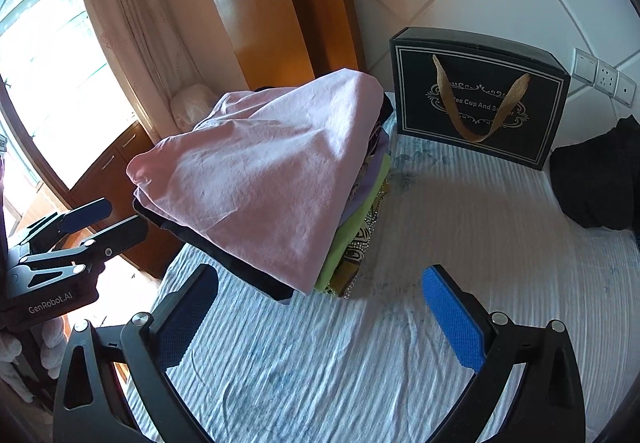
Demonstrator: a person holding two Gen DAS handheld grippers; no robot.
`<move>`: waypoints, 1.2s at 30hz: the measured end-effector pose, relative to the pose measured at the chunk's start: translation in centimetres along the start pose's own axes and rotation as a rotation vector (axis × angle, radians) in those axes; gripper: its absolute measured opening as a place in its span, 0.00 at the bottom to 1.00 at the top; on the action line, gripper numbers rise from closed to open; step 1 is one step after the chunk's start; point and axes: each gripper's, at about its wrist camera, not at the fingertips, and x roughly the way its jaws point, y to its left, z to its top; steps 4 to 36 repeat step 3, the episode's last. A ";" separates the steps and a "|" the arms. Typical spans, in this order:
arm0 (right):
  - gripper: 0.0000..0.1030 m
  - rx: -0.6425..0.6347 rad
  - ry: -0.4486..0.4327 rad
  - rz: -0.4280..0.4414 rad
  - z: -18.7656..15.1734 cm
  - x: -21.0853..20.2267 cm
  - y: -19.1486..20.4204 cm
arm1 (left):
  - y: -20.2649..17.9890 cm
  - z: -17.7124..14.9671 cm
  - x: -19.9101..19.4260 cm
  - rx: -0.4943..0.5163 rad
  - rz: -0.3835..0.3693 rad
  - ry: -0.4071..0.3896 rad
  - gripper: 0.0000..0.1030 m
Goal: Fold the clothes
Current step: 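Lower the folded shirt onto the clothes stack and open both grippers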
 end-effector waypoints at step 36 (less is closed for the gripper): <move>1.00 -0.006 0.003 -0.010 0.0 0.0 0.2 | 0.2 0.0 0.2 -0.002 0.001 0.000 0.77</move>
